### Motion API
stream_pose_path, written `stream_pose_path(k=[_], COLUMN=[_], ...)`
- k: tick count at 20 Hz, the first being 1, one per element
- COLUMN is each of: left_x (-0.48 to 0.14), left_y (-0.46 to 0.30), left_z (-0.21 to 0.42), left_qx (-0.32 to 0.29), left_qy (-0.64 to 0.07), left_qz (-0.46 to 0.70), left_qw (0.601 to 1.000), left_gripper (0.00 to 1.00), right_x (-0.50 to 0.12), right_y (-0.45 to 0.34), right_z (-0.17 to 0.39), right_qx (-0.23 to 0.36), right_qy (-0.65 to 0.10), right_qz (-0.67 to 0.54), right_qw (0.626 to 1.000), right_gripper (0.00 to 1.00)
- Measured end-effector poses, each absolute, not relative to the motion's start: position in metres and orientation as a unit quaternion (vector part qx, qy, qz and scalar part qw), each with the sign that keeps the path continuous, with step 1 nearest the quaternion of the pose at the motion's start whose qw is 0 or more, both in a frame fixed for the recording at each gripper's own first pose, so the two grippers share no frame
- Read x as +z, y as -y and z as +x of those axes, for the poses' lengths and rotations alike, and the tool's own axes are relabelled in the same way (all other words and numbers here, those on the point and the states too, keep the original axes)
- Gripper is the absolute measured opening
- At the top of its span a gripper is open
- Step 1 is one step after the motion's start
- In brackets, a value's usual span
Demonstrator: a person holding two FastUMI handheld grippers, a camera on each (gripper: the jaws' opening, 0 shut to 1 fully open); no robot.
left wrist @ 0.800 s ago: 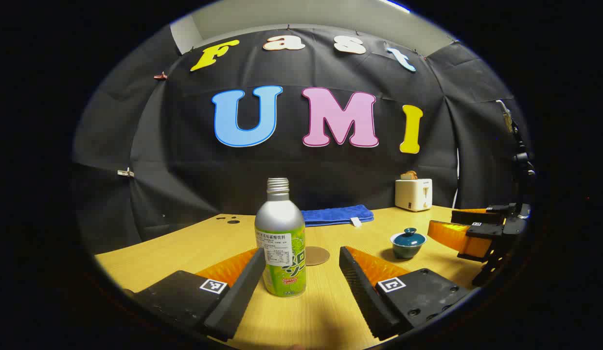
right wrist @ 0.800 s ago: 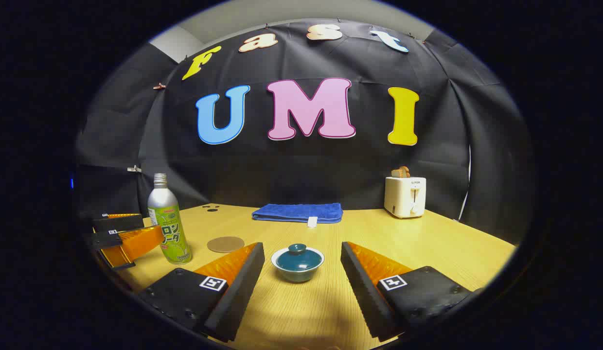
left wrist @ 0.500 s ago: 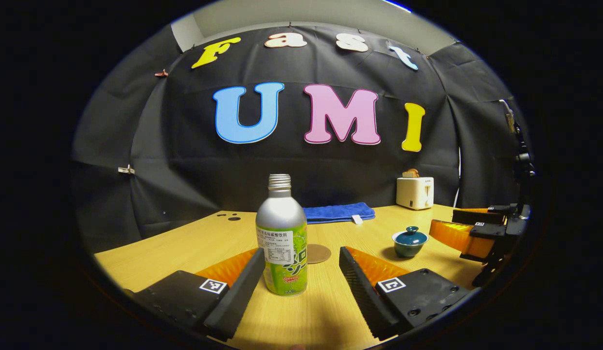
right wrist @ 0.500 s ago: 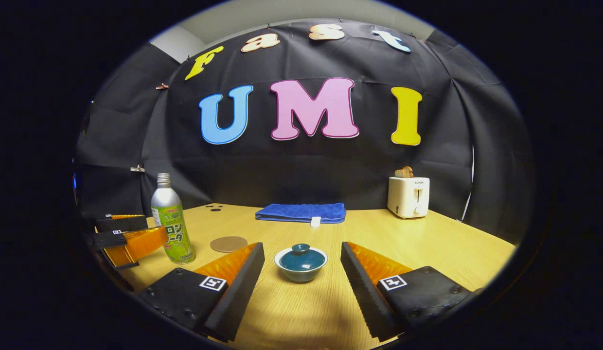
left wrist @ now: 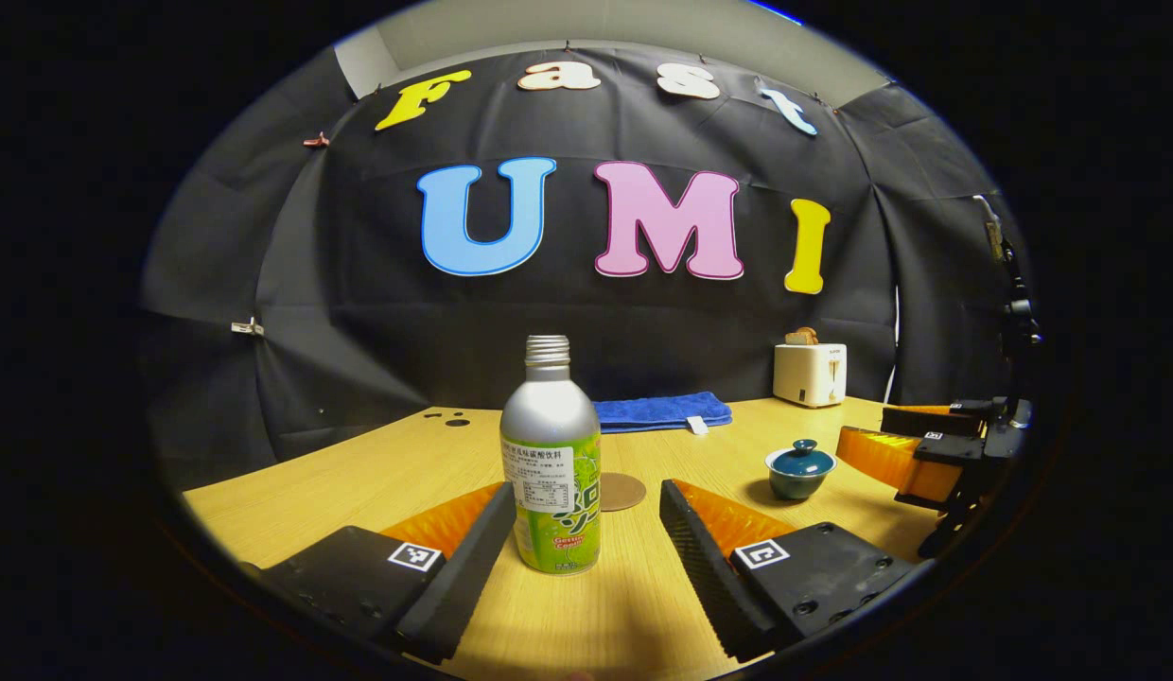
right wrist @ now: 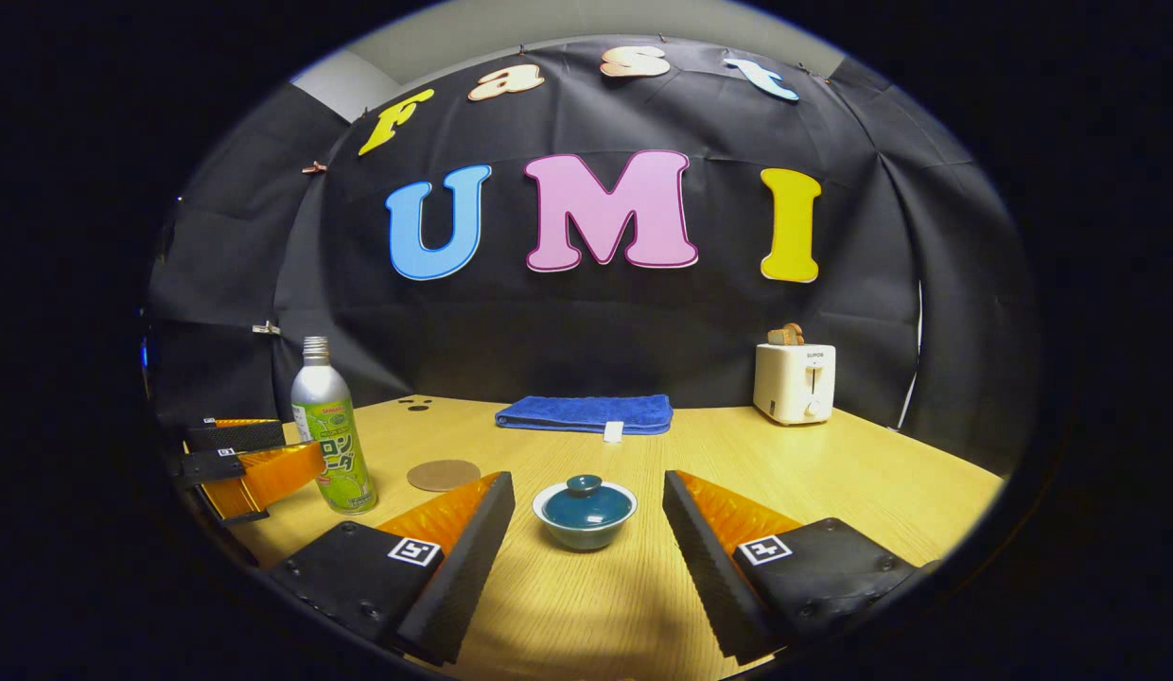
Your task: Open the teacup lid with one hand, grasp the water bottle and pour water into the teacup with the other hand; after pouring, place the water bottle on the coaster and then close the teacup lid.
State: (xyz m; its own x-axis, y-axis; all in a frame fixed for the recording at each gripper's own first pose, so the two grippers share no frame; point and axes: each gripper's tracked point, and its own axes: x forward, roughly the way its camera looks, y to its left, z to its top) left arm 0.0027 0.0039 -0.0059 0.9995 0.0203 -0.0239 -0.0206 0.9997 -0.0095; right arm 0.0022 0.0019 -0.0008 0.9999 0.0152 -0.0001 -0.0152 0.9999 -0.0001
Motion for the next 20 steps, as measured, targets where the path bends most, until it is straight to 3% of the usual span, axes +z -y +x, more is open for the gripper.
stream_pose_path(k=[4, 9, 15, 20], left_x=[-0.005, -0.007, -0.006, -0.007], left_y=[-0.006, -0.010, -0.006, -0.006], left_z=[0.002, 0.003, 0.003, 0.003], left_qx=[0.017, 0.029, 0.018, 0.018], left_qy=[-0.007, -0.015, -0.014, -0.014], left_qz=[-0.003, -0.006, -0.005, -0.005], left_qw=[1.000, 0.999, 1.000, 1.000], left_gripper=[0.97, 0.97, 0.96, 0.96], right_x=[-0.001, -0.003, -0.025, -0.024], right_y=[0.006, -0.003, 0.008, 0.008], right_z=[0.004, 0.012, 0.053, 0.075], right_qx=[-0.012, 0.008, 0.012, 0.017], right_qy=[-0.001, -0.006, -0.077, -0.090], right_qz=[-0.001, -0.001, -0.024, -0.059], right_qw=[1.000, 1.000, 0.997, 0.994], right_gripper=[0.98, 0.98, 0.98, 0.98])
